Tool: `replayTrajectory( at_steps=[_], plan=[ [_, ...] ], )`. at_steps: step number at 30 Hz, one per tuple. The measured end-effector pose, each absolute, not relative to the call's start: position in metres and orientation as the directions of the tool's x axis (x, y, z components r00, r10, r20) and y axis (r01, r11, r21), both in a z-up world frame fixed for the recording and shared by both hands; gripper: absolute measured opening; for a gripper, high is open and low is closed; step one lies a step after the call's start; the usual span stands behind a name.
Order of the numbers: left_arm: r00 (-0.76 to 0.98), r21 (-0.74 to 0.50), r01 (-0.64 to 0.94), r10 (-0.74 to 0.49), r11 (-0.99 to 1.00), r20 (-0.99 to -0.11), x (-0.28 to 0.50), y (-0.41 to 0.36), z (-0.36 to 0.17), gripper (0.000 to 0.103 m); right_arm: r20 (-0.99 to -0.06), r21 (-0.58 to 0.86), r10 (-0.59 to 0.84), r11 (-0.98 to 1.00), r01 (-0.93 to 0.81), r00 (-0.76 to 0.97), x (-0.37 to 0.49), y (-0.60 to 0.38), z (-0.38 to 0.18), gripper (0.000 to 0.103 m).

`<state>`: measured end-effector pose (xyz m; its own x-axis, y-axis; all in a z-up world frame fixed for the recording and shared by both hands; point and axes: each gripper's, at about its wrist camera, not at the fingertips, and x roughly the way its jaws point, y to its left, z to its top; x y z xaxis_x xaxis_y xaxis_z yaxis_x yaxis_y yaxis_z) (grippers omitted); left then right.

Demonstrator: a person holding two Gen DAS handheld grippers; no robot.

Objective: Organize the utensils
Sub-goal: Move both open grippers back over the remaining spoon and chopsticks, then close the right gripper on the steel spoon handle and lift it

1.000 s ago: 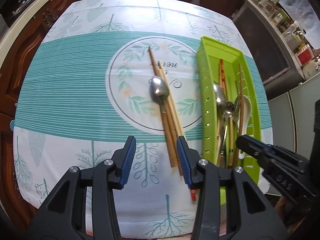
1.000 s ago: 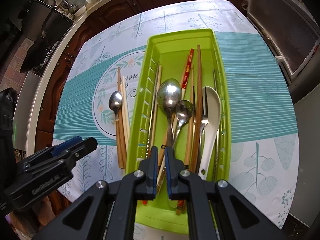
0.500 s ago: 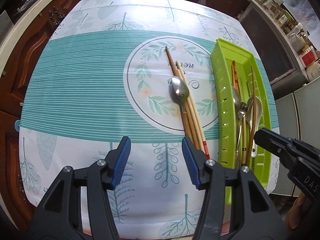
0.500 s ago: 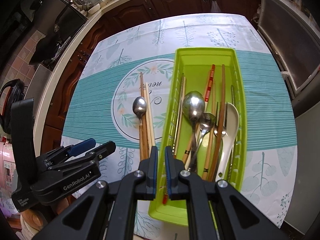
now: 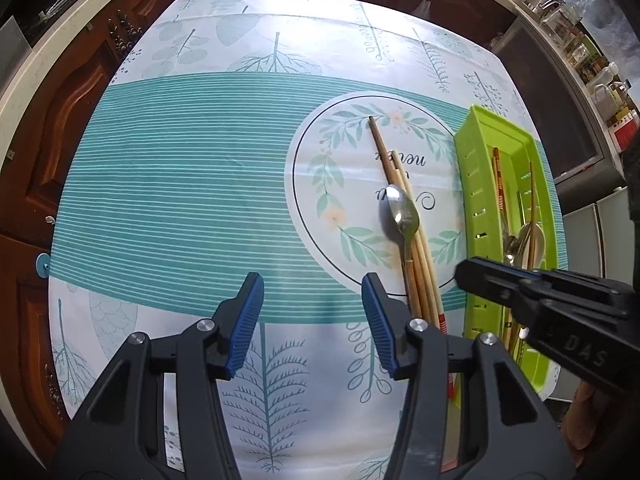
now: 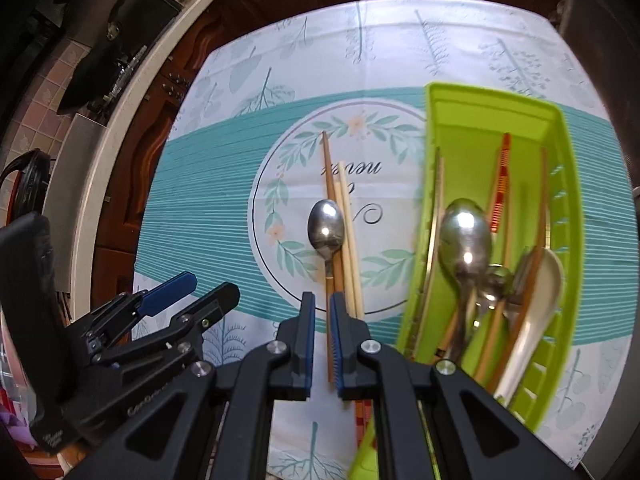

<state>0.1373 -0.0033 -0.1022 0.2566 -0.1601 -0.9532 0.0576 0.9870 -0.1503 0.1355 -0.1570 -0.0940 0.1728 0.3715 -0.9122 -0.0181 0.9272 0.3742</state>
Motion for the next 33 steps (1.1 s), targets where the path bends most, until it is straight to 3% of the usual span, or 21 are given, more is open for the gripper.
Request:
replayTrajectory(
  at_steps=[23,27,33],
  plan=[
    [0.213,-0.204,-0.006,-0.198,0.979,-0.957,0.142,0.028,-0.127,0.048,-0.974,0.221,0.222,0.975,-0.030,0.044,0.151,-0.118,-0.142,0.008],
    [0.219,-0.208,-0.018,-0.199,0.978,-0.955,0.141,0.033,-0.126,0.048,-0.979,0.194,0.196,0.980,-0.045,0.053,0.150,-0.107,-0.142,0.016],
    [0.221,-0.216,-0.040,-0.202,0.976,-0.954,0.139,0.045,-0.127,0.048,-0.994,0.043,0.054,0.993,-0.114,0.093,0.146,-0.081,-0.140,0.018]
  ],
)
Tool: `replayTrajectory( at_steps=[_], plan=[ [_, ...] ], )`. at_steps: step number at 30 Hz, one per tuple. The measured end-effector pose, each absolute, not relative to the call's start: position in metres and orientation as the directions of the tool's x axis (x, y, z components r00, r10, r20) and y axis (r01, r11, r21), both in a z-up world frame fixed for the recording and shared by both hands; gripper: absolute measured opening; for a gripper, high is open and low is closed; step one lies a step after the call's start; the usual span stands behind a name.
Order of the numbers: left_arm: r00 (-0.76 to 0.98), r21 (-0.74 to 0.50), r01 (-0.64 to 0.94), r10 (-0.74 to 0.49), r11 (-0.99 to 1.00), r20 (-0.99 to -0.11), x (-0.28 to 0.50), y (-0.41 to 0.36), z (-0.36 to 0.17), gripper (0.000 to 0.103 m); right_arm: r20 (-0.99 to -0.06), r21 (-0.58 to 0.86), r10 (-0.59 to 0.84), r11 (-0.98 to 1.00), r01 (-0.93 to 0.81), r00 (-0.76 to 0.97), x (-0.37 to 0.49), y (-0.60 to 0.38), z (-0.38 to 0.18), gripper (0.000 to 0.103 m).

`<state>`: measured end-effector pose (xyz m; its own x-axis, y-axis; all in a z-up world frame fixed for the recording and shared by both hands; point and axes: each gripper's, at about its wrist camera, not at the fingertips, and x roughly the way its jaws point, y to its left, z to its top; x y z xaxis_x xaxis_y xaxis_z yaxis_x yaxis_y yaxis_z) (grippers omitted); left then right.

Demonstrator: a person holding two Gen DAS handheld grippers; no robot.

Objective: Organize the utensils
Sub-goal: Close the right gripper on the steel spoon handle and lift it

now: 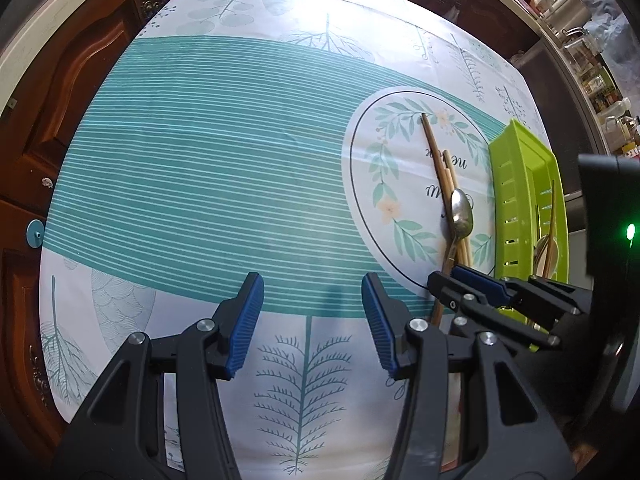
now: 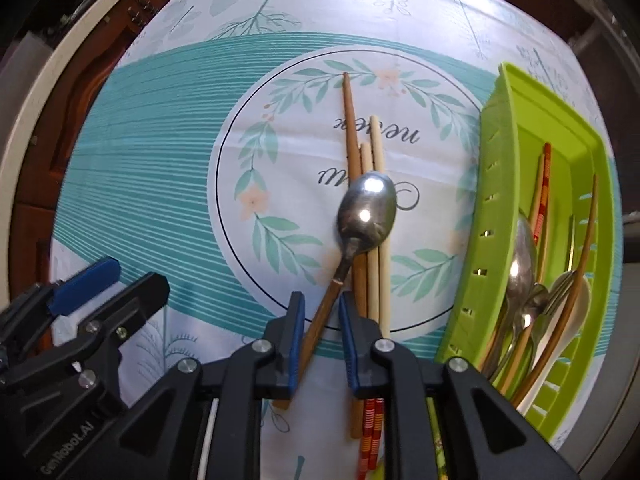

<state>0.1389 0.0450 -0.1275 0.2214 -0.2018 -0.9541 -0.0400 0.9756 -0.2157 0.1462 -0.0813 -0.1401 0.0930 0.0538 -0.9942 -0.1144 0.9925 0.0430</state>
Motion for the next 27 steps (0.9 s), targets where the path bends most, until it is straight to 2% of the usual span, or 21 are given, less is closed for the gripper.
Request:
replayTrajectory(
  at_steps=[3,7,14,27],
  plan=[
    [0.221,-0.219,-0.053,-0.202,0.974,-0.954,0.138,0.050,-0.129,0.048,-0.991,-0.025,-0.005,0.988,-0.153,0.132,0.141,-0.068,-0.140,0.015],
    [0.220,-0.219,-0.050,-0.203,0.974,-0.954,0.136,0.051,-0.129,0.048,-0.988,-0.006,0.018,0.987,-0.160,0.151,0.139,-0.067,-0.140,0.007],
    [0.212,-0.212,-0.005,-0.206,0.977,-0.955,0.135,0.034,-0.126,0.048,-0.963,0.228,0.232,0.973,-0.043,0.137,0.140,-0.108,-0.136,0.006],
    [0.169,-0.220,0.093,-0.233,0.971,-0.958,0.154,-0.034,-0.123,0.048,-0.875,0.416,0.395,0.909,0.016,0.278,0.117,-0.169,-0.090,0.003]
  ],
)
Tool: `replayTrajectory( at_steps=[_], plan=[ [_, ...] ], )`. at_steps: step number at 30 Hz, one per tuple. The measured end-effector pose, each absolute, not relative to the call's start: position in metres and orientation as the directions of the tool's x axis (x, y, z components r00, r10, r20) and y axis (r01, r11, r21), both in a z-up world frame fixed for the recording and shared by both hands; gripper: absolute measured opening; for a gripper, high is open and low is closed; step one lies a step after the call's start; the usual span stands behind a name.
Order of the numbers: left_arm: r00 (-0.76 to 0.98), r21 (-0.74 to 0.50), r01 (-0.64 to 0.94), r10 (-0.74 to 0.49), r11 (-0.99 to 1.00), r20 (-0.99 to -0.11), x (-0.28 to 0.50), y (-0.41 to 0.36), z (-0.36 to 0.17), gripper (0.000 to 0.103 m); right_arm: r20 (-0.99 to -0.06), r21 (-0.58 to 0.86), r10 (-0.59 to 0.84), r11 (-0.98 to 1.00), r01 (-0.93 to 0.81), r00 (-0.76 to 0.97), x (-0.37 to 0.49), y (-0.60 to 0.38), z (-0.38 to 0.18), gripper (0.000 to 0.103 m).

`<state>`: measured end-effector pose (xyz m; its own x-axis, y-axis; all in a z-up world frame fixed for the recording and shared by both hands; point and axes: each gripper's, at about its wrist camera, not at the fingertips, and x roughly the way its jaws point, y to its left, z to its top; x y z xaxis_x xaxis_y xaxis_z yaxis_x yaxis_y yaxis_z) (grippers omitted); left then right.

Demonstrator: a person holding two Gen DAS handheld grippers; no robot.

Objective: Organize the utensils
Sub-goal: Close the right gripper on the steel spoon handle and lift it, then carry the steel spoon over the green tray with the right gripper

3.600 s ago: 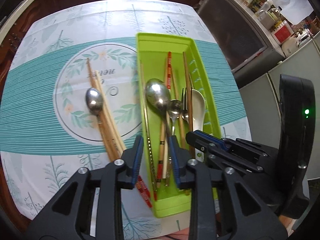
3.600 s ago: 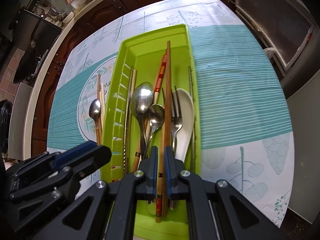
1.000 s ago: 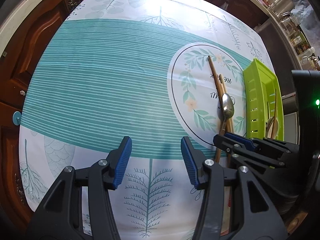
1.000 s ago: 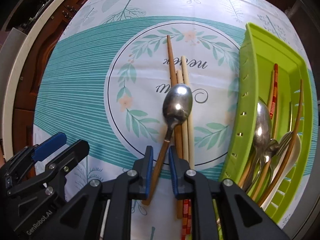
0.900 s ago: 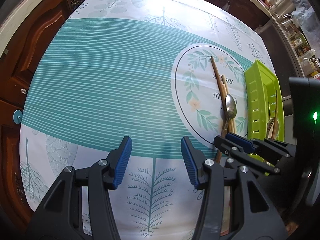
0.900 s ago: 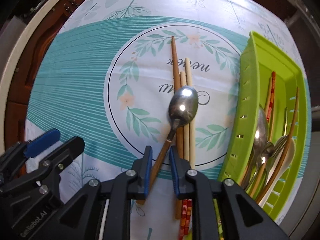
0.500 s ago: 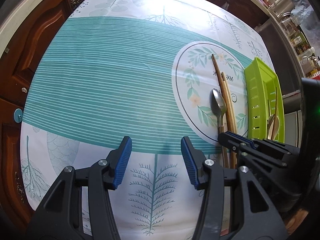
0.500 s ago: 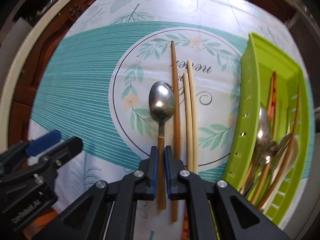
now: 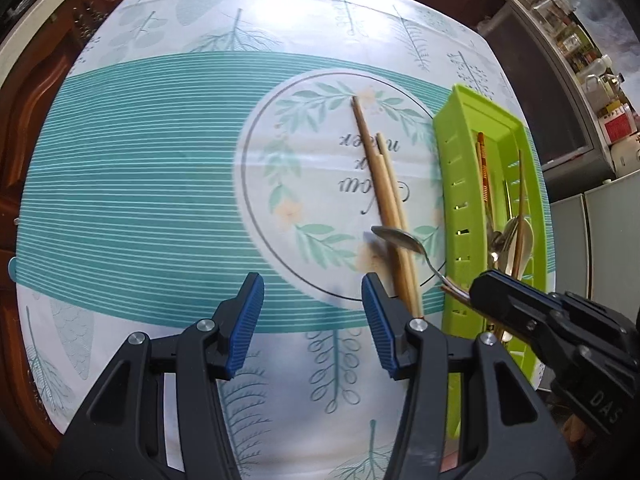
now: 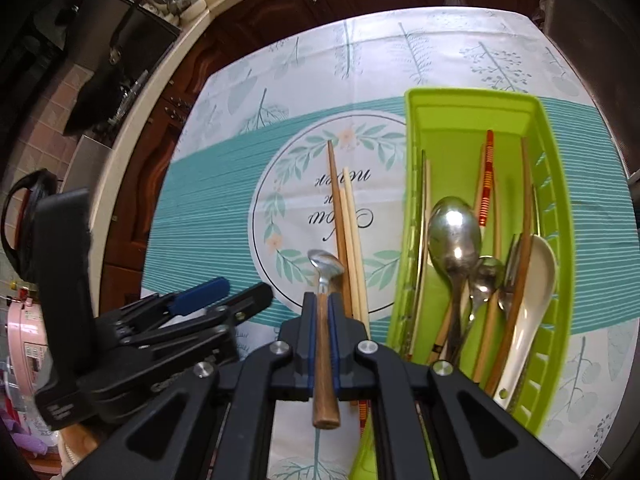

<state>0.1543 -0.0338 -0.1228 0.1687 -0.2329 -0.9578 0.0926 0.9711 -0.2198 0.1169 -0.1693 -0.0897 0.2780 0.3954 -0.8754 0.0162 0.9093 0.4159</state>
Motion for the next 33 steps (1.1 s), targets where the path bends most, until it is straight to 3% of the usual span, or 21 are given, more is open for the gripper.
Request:
replayTrajectory(
  at_steps=[12,14,18,20,33],
  plan=[
    [0.125,-0.194,0.035,-0.196,0.980,-0.972,0.148,-0.025,-0.148,0.048,-0.910,0.390,0.384,0.921,0.007,0.156,0.121,-0.159,-0.115,0.000],
    [0.132,-0.188,0.019,-0.188,0.982,-0.973,0.146,-0.015,-0.149,0.048,-0.915,0.385,0.380,0.923,0.007,0.137,0.122,-0.153,-0.120,0.002],
    [0.139,-0.190,-0.022,-0.185,0.981,-0.973,0.142,0.005,-0.150,0.048,-0.923,0.376,0.373,0.927,0.010,0.096,0.120,-0.144,-0.130,0.016],
    [0.143,-0.196,-0.038,-0.189,0.980,-0.972,0.141,0.014,-0.151,0.048,-0.929,0.363,0.362,0.932,0.004,0.083,0.119,-0.138,-0.135,0.017],
    [0.151,-0.221,-0.093,-0.206,0.971,-0.967,0.136,0.047,-0.154,0.048,-0.988,0.109,0.118,0.990,-0.090,0.101,0.123,-0.092,-0.141,0.020]
  ],
)
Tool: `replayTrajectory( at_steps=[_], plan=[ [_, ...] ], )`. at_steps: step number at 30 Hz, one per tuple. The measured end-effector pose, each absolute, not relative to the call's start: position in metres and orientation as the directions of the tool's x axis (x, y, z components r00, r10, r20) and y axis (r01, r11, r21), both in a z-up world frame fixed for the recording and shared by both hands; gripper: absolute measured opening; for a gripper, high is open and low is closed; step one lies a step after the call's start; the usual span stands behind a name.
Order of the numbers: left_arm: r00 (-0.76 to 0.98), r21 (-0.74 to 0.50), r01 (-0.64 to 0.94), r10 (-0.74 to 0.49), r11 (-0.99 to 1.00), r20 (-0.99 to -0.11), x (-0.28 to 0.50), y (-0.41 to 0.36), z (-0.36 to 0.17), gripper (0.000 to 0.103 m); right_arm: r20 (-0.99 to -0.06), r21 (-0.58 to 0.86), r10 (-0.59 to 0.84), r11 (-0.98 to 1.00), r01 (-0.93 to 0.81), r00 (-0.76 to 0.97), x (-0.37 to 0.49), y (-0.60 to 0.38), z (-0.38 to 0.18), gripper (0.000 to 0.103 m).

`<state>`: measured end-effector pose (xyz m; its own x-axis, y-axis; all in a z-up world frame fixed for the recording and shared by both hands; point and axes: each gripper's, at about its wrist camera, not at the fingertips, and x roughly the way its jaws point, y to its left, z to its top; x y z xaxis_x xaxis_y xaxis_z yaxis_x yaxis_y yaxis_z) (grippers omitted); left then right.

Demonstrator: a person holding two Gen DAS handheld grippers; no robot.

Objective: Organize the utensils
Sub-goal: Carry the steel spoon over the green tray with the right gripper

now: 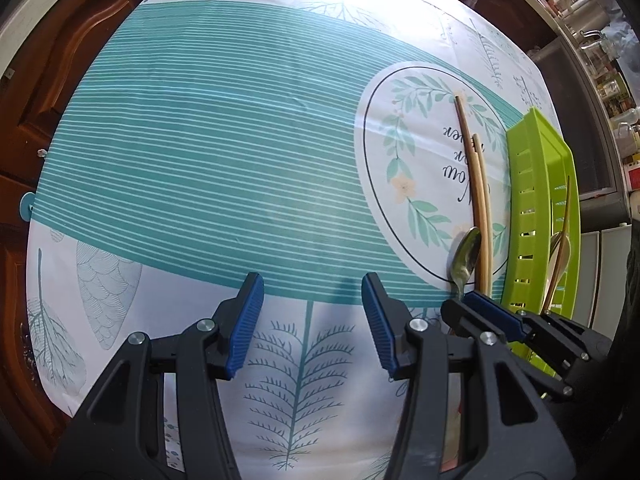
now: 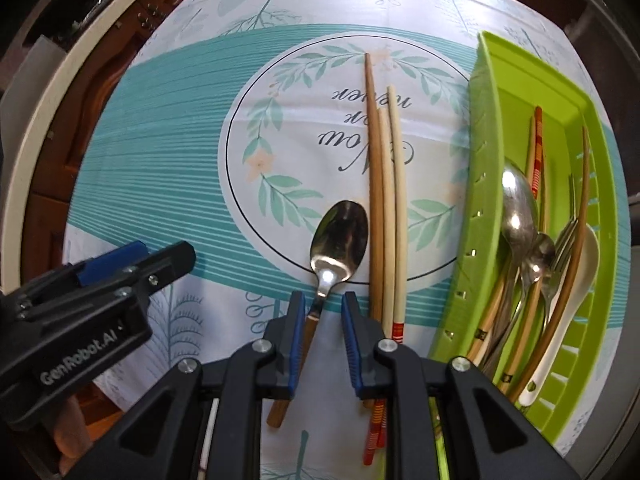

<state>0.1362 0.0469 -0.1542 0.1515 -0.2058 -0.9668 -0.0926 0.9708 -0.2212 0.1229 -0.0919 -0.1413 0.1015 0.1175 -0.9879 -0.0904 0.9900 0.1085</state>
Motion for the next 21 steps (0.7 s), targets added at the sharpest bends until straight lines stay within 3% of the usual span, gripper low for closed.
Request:
replayTrajectory(
  at_steps=[7,21],
  plan=[
    [0.157,-0.226,-0.093,-0.210,0.970,-0.965,0.133,0.052,-0.152,0.048,-0.987,0.010,0.031,0.990,-0.139,0.155,0.118,-0.078,-0.141,0.005],
    [0.157,-0.209,-0.012,-0.204,0.978,-0.966,0.135,0.016,-0.140,0.048,-0.913,0.326,0.319,0.945,-0.015,0.254,0.104,-0.154,-0.097,0.005]
  ],
)
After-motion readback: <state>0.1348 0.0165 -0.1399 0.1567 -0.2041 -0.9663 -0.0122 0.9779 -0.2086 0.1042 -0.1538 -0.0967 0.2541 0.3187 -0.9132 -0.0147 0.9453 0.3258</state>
